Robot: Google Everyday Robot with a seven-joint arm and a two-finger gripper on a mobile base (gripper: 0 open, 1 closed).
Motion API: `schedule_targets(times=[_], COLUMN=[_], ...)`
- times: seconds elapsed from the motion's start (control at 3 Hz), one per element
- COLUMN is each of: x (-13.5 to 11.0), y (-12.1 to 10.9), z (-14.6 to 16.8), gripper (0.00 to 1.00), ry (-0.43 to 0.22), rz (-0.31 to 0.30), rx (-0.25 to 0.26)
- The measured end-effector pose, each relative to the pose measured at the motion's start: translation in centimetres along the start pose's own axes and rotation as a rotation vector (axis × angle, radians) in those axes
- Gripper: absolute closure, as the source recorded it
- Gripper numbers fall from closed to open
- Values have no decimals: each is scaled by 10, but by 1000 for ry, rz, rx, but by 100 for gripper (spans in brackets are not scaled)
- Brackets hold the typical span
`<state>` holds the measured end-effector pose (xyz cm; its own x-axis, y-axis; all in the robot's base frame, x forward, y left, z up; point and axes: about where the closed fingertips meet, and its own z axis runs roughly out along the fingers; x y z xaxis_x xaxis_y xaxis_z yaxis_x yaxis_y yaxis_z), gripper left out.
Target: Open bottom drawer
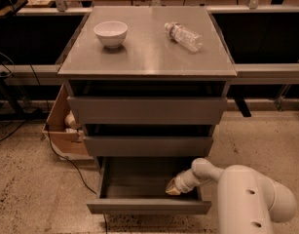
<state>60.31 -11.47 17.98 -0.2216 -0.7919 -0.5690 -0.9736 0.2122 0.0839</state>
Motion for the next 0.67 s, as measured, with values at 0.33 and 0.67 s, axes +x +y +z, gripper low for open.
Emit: schedule_targets(times=[0.33, 0.67], x=[14, 13], y=[20, 27], z=[23, 25], gripper=[100, 100], ry=[-3, -4], rz=[50, 58], rx=[-44, -57])
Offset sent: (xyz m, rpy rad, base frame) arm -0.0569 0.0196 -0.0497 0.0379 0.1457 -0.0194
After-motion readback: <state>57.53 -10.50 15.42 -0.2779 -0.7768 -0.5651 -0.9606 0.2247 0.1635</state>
